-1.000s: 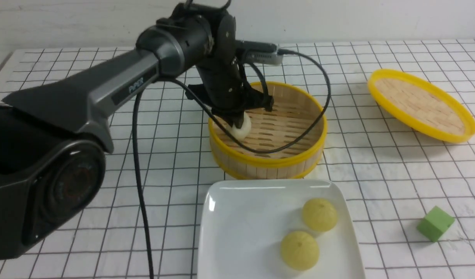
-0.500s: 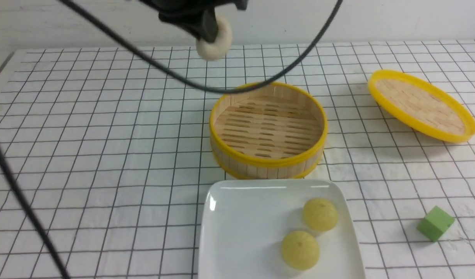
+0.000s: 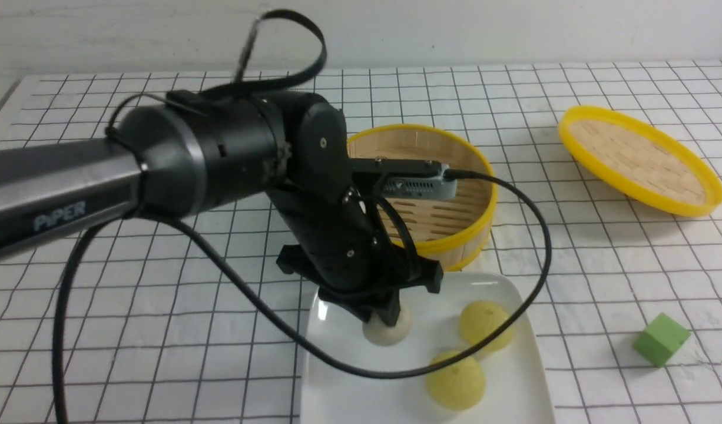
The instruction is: Put the steamed buns into the plate on the white-black tablecloth.
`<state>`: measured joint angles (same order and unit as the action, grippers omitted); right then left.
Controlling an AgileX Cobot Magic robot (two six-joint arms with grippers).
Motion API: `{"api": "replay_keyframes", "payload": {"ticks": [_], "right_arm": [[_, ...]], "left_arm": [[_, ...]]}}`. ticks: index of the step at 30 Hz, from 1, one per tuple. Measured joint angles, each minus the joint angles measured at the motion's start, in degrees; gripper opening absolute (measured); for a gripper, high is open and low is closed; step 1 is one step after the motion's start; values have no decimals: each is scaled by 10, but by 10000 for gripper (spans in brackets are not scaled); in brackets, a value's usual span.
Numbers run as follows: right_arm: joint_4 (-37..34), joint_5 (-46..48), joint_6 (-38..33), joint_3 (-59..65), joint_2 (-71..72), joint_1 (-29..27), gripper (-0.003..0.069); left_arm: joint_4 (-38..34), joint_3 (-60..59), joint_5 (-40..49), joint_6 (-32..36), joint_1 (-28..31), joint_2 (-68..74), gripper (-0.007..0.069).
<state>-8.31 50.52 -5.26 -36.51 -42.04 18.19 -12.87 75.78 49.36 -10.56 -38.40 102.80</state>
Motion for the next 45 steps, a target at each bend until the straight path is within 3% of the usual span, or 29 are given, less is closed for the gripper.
{"api": "replay_keyframes", "payload": {"ticks": [2,5,10,13,21,41,45], "right_arm": [[0,30,0,-12,24,0,33],[3,65,0,-31,85,0,33],[31,105,38,-37,214,0,33],[53,85,100,-20,290,0,33],[94,-160,179,138,405,0,-5],[104,-185,197,156,405,0,-11],[104,-185,197,156,405,0,-8]], "left_arm": [[5,0,-18,-10,0,14,333],[7,0,-22,-12,0,18,413],[7,0,-22,-13,0,18,463],[7,0,-22,-13,0,18,465],[5,0,-21,-13,0,18,462],[4,0,-17,-13,0,18,380],[4,0,-14,-13,0,18,334]]}}
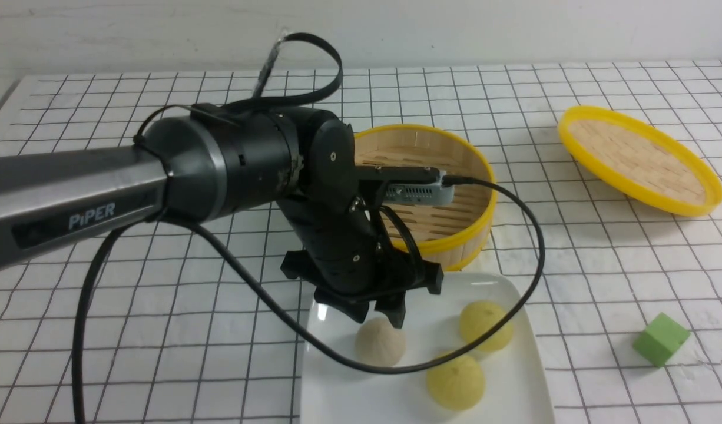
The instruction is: Put the steamed buns into the plate on the white-black tablecloth.
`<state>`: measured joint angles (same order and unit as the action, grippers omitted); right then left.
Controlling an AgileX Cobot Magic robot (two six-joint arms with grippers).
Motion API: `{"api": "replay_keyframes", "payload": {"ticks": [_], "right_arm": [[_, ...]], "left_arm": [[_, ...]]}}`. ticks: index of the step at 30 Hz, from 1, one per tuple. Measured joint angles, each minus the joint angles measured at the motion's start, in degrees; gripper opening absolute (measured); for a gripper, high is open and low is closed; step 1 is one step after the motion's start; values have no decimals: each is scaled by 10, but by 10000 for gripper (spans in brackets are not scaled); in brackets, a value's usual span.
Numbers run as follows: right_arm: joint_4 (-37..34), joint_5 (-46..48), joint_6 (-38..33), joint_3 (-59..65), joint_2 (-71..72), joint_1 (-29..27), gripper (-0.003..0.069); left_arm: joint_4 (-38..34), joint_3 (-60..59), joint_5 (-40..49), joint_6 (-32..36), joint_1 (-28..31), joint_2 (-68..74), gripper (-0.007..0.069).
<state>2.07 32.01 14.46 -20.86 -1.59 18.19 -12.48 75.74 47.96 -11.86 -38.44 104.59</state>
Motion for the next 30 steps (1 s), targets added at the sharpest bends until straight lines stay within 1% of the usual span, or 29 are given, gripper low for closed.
{"api": "replay_keyframes", "payload": {"ticks": [1,3,7,8,10,11,15,17,20,21,22,24,26,27,29,30], "right_arm": [[0,0,0,0,0,0,-8],[0,0,0,0,0,0,-8],[-1,1,1,0,0,0,-5],[-1,1,1,0,0,0,-4],[5,1,1,2,0,0,-1],[11,-1,1,5,0,0,0],[37,-22,1,32,1,-18,2],[41,-45,1,67,6,-46,4],[44,-50,1,109,18,-81,5],[44,-51,1,139,22,-100,8],[44,-51,1,142,22,-103,8],[44,-52,1,183,23,-130,11],[44,-52,1,195,23,-137,12],[44,-54,1,212,23,-142,13],[41,-73,1,216,23,-143,15],[33,-81,1,217,23,-145,17]], "left_arm": [[0,0,0,0,0,0,322],[-1,0,0,0,0,0,267],[-2,0,6,0,0,0,88],[-2,0,6,0,0,0,88],[-2,0,10,0,0,-2,17],[-2,0,11,0,0,-6,6],[-1,1,17,0,0,-32,2],[9,6,28,0,0,-59,2],[26,14,39,0,0,-91,2],[41,18,46,0,0,-116,2],[43,18,48,0,0,-122,2],[73,20,62,0,0,-170,2],[85,20,69,0,0,-189,2],[102,20,77,0,0,-223,2],[119,20,80,0,0,-255,2],[137,20,81,0,0,-304,2]]}}
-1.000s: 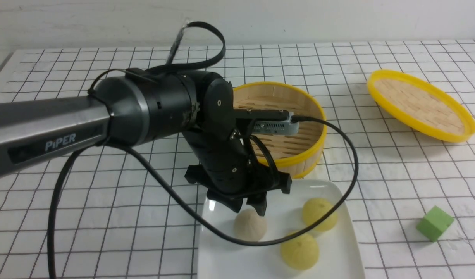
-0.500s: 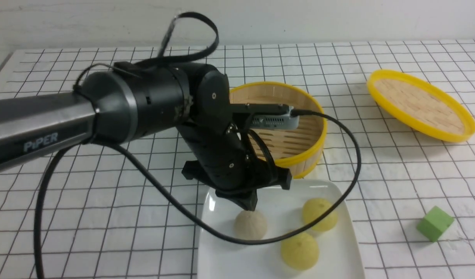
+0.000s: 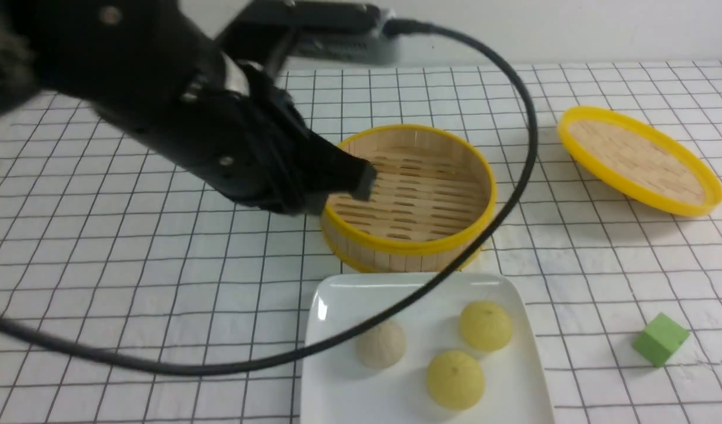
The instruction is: Put the steamed buns into the plate on the white-black tablecloth.
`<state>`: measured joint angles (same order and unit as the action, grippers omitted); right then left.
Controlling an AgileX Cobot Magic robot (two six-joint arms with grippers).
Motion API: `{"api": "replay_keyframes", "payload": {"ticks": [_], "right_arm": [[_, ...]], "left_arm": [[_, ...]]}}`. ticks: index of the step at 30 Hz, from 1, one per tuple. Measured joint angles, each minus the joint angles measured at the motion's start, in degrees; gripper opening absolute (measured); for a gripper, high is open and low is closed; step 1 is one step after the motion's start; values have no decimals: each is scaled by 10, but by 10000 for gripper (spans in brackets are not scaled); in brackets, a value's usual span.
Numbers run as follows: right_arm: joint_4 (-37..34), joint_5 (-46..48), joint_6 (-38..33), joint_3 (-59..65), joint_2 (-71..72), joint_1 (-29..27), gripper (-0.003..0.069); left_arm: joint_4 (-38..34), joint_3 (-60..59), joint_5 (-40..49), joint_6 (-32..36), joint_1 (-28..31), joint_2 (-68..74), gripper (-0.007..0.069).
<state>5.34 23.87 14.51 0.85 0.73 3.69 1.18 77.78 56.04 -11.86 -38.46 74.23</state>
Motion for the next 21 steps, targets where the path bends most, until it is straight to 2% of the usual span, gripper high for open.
{"api": "replay_keyframes", "payload": {"ticks": [7,10,15,16,17,21], "right_arm": [[-8,-1,0,0,0,-24,22],[-9,-1,0,0,0,-29,26],[-10,-1,0,0,0,-29,33],[-10,-1,0,0,0,-29,34],[-10,-1,0,0,0,-29,35],[-10,-1,0,0,0,-29,40]], "left_arm": [[47,0,47,-8,0,-134,2],[68,-6,97,-13,0,-204,2],[73,-105,119,-35,0,-308,2],[73,-169,91,-47,0,-350,2],[73,-178,91,-49,0,-355,2],[72,-378,-119,-93,0,-443,2]]}}
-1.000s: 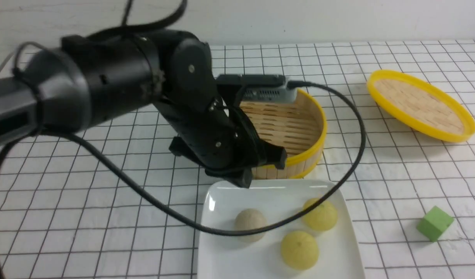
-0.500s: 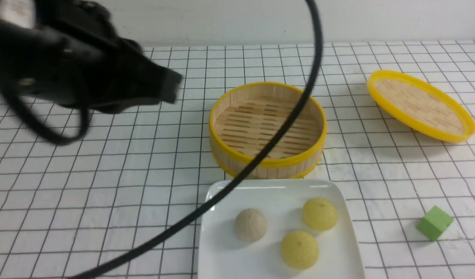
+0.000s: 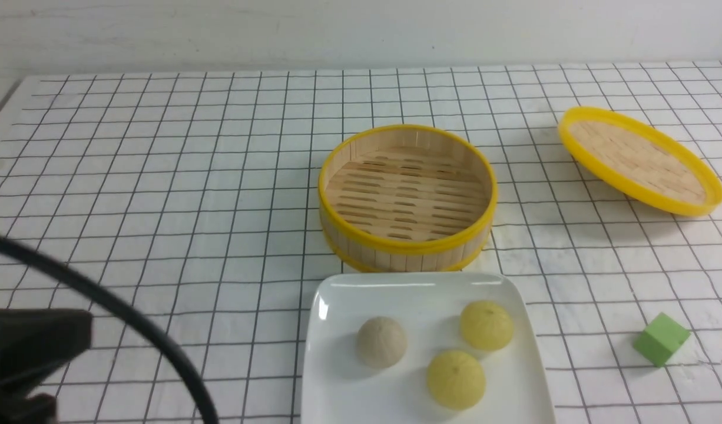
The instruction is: Put the steamed buns into the plate on the white-black tablecloth.
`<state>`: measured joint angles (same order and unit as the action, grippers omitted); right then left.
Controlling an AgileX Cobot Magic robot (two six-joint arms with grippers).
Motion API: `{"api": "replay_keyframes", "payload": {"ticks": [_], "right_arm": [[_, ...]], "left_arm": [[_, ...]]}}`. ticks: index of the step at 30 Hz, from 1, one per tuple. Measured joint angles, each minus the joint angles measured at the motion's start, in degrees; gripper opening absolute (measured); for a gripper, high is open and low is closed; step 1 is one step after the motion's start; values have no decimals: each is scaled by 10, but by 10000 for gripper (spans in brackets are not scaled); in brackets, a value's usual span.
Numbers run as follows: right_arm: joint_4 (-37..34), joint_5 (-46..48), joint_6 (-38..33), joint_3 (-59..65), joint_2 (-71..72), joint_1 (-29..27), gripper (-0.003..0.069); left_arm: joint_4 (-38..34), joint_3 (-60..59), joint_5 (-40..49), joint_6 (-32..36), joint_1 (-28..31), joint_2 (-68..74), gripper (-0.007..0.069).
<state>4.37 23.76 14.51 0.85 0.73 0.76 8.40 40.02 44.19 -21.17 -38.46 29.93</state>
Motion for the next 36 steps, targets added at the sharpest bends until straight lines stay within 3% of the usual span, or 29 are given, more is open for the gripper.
{"api": "replay_keyframes", "payload": {"ticks": [2,4,5,6,8,11,20,25,29,32,36], "right_arm": [[0,0,0,0,0,0,45],[0,0,0,0,0,0,47],[0,0,0,0,0,0,48],[0,0,0,0,0,0,48],[0,0,0,0,0,0,47],[0,0,0,0,0,0,50],[0,0,0,0,0,0,55],[0,0,0,0,0,0,61],[0,0,1,0,0,0,68],[0,0,1,0,0,0,74],[0,0,2,0,0,0,78]], "left_arm": [[0,-84,-146,-31,0,-30,2],[0,-116,-211,-46,0,-40,2],[0,-167,-324,-63,0,-48,2],[0,-167,-324,-65,0,-48,2],[0,-222,-453,-75,0,-47,2],[0,-280,-527,-80,0,-47,2],[0,-341,-512,-81,0,-47,2],[-1,-342,-469,-41,7,-47,2],[-48,-343,-439,49,83,-59,5],[-76,-352,-433,113,171,-87,10],[-74,-373,-398,137,262,-163,13]]}}
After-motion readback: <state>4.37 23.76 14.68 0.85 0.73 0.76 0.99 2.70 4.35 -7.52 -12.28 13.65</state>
